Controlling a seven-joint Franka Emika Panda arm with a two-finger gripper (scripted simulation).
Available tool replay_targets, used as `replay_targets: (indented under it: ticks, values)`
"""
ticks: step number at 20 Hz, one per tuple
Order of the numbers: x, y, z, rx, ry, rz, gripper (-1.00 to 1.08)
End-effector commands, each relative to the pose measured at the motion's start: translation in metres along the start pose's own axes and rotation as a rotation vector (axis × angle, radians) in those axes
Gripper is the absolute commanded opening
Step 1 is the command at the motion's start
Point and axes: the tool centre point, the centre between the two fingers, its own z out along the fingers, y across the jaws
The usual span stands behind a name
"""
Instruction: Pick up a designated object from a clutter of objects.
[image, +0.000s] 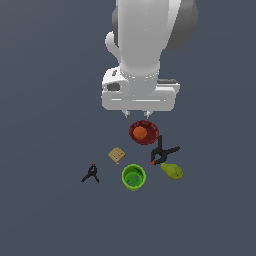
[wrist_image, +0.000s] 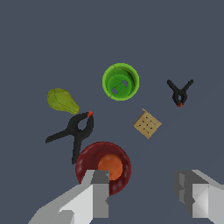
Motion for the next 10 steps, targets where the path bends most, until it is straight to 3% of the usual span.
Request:
replay_targets:
  ticks: [1,10]
  values:
    - [0.000,-0.003,0.008,0.005,-0.019,0.040,0.28]
    - [0.001,-0.016,0.049,0.021,-0.124,0.259,0.28]
